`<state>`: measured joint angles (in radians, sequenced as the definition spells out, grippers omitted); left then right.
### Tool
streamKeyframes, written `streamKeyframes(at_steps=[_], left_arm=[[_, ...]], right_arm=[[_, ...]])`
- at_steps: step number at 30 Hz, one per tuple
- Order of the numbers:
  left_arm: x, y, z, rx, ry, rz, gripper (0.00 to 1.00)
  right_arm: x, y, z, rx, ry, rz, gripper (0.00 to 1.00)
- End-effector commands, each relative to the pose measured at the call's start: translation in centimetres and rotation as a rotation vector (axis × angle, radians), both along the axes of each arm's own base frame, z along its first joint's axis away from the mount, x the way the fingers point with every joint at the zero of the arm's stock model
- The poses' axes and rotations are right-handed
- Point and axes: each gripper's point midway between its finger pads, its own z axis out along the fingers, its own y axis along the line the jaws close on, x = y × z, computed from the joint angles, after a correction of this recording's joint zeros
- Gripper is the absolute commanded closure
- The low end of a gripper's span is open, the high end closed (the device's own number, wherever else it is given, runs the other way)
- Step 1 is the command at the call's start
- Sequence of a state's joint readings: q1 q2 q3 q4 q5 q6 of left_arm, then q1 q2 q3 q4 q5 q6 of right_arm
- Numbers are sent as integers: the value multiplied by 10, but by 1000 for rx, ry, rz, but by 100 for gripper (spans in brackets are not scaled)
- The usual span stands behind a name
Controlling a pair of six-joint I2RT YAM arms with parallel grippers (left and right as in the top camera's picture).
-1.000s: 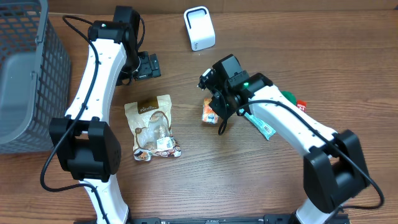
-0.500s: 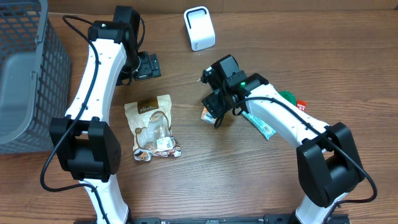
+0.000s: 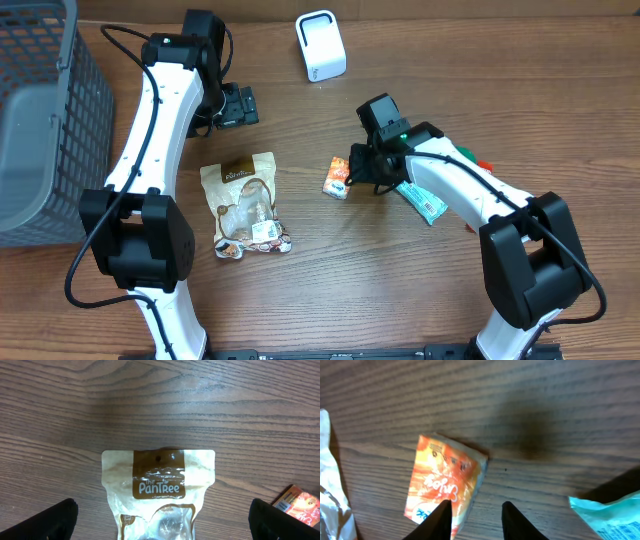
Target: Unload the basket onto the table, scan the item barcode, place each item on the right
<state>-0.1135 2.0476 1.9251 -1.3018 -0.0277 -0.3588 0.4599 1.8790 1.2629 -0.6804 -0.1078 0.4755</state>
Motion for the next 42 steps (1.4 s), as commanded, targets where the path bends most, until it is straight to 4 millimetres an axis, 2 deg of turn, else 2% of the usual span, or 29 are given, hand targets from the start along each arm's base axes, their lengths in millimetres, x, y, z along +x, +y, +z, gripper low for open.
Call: streamKeyframes(at_steps=[1,8,15,22,26,32,42], left_arm=[[4,1,4,6,-16,-12,0],[4,1,4,7,-16,-12,0],[4,1,4,6,-16,-12,0],[4,1,4,6,-16,-12,0],[4,1,4,6,-16,-12,0],[4,1,4,7,-16,-12,0],[4,1,4,6,-16,-12,0]], right_arm=[[-5,6,-4,62,40,-87,70],[-11,31,-14,235,49,-71,73],[-22,23,-30,219,89,-131,77],[-17,24,-28,228,63,-131,75],[-9,16,-30,186,29,-183,75],[-15,12,-37,178,47,-199,76],[-18,14,-37,187,60,-192,75]])
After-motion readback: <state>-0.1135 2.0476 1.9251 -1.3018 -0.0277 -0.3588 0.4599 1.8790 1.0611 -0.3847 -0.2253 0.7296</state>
